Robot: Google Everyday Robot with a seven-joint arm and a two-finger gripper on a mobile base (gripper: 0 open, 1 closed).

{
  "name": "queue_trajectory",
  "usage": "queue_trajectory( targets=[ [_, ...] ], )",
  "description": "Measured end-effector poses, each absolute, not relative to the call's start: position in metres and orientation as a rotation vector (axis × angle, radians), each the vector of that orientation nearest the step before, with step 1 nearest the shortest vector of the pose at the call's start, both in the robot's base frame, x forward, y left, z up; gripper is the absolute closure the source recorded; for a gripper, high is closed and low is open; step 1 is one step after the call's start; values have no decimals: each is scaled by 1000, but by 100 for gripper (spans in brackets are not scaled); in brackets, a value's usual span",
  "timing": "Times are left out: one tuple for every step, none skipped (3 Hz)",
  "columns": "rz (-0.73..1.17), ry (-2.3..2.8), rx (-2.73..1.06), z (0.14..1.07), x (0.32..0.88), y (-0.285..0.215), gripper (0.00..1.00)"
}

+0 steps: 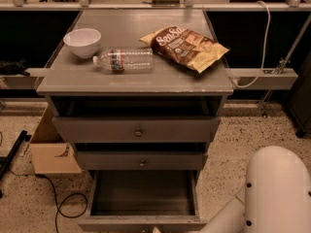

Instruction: Close bottom drawer

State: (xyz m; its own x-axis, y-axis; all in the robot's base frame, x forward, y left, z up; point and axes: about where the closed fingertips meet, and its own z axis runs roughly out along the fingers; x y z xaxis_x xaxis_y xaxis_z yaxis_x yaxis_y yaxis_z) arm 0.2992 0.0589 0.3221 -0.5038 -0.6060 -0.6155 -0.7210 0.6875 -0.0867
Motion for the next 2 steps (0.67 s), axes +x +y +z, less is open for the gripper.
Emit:
queue_trajectory(
  targets=[
    [271, 2316, -1013, 304, 313, 58, 0],
    [278, 2370, -1003, 282, 332, 54, 0]
  ],
)
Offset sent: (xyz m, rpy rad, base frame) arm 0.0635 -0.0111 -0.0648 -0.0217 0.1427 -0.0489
